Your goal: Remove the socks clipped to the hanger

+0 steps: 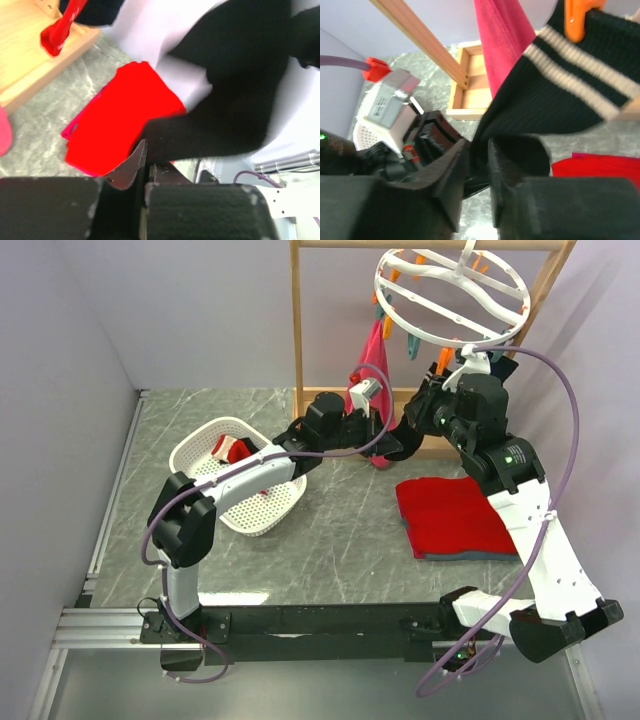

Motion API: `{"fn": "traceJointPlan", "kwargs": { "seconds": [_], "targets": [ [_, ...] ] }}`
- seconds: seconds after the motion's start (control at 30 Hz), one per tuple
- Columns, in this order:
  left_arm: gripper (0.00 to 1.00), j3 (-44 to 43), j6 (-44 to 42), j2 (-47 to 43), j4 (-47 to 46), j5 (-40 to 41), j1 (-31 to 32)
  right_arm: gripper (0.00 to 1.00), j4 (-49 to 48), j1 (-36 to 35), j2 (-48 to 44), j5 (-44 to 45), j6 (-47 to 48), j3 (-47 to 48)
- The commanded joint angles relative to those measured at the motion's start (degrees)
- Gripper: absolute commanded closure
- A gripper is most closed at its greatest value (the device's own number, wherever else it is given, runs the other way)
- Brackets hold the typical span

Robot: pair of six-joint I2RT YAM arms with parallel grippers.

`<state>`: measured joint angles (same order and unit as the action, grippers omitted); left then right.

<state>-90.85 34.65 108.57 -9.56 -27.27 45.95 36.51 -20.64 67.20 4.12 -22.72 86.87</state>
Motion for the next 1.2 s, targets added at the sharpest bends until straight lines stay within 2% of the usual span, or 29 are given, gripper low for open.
{"fn": "traceJointPlan", "kwargs": {
  "seconds": [0.0, 0.03, 0.1, 0.2, 0.23, 0.33, 0.37, 0.47, 0.6, 0.67, 0.93, 1.17],
  "targets": [
    [0.99, -2.58, 1.21, -0.20, -2.75, -3.32, 0.63, 0.56, 1.63, -0.10, 0.12, 3.43, 1.54, 1.01],
    [0.99, -2.41, 1.12, -0.64, -2.74, -3.15, 0.71, 0.53, 1.98, 0.86, 0.21, 3.70, 1.63, 1.46],
    [0.99, -1.70, 1.29, -1.17, -2.74, -3.14, 0.98, 0.39, 2.33, 1.74, 0.83, 3.53, 1.80, 3.29],
    [0.99, -0.82, 1.56, -1.87, -3.09, -3.41, 1.33, 0.30, 3.13, 3.94, 1.44, 3.35, 1.98, 6.19],
    [0.99, -0.56, 1.73, -2.05, -3.09, -3.49, 1.42, 0.23, 3.30, 4.38, 1.53, 3.44, 2.07, 6.90],
    [0.99, -0.12, 2.26, -2.23, -2.92, -3.84, 1.68, 0.21, 4.09, 5.96, 2.67, 4.67, 2.77, 10.06],
    [0.99, 0.23, 2.43, -2.23, -3.09, -4.02, 1.77, 0.17, 4.44, 6.49, 3.02, 5.28, 3.03, 11.03],
    [0.99, 1.19, 3.31, -2.67, -3.79, -5.07, 2.30, 0.17, 5.06, 9.65, 4.69, 5.20, 3.65, 13.93],
    [0.99, 2.69, 3.67, -4.07, -3.97, -5.17, 3.09, 0.17, 3.83, 16.41, 6.19, -1.55, 2.86, 15.35],
    [0.99, 3.57, 3.75, -4.60, -3.88, -5.69, 3.26, 0.17, 2.52, 17.56, 6.80, -3.06, 4.34, 15.52],
    [0.99, 6.30, 4.81, -7.67, -5.03, -8.15, 3.35, 0.21, -11.63, 20.20, 5.31, -12.98, 8.22, 7.53],
    [0.99, 7.26, 5.33, -9.17, -4.50, -11.49, 3.35, 0.32, -21.38, 24.25, 4.97, -20.36, 8.21, 1.04]
  ]
}}
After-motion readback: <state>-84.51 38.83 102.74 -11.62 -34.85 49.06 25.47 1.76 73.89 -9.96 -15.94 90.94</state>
